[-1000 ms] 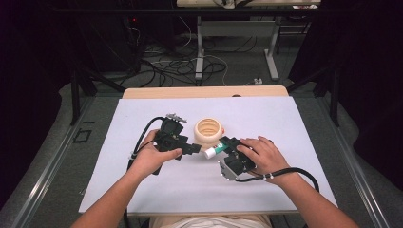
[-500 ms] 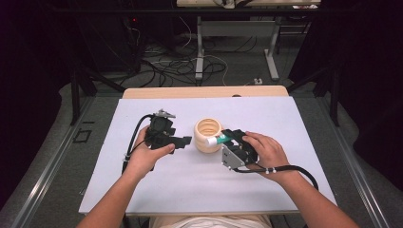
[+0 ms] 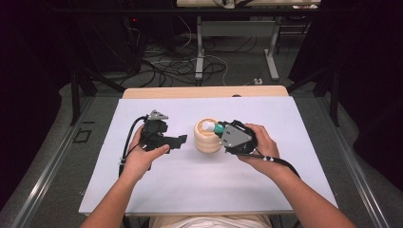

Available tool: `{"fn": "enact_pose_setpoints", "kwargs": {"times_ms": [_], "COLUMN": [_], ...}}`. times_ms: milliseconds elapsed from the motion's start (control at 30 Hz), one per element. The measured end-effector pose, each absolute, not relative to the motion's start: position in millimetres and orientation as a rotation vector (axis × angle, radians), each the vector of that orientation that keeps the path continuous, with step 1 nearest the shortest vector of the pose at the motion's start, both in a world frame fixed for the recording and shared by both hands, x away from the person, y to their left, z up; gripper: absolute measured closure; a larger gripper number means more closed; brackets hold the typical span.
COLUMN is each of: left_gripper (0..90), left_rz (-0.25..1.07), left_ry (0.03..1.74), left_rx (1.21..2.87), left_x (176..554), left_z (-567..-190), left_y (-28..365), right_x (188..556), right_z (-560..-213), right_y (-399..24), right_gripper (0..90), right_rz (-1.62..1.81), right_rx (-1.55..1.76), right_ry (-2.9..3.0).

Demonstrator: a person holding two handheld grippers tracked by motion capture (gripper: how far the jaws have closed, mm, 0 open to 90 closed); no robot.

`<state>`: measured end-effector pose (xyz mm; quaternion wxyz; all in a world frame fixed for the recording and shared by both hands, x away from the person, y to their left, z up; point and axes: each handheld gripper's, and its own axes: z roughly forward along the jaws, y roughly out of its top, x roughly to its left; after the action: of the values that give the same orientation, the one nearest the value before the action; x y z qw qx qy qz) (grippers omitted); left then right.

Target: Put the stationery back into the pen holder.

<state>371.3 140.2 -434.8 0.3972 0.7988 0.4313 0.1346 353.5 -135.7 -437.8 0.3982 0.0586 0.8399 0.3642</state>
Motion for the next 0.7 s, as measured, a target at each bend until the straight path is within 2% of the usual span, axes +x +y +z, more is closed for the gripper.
{"fn": "enact_pose_setpoints", "kwargs": {"times_ms": [467, 700], "left_gripper": [2.2, 0.5], "left_rz": [0.388, 0.415], "left_ry": [1.136, 1.131], "left_rx": [1.961, 1.963], "left_x": [373.8, 374.0], "left_z": [-440.4, -443.5], "left_y": [154.2, 156.7], "right_x": [386.8, 397.0], "right_z": [-443.5, -450.2], "right_y": [-126.0, -121.0], "right_gripper": [65.4, 65.4], "right_rz": [1.231, 1.302], "right_rx": [0.437, 0.524], "right_ry": [2.139, 2.130]}}
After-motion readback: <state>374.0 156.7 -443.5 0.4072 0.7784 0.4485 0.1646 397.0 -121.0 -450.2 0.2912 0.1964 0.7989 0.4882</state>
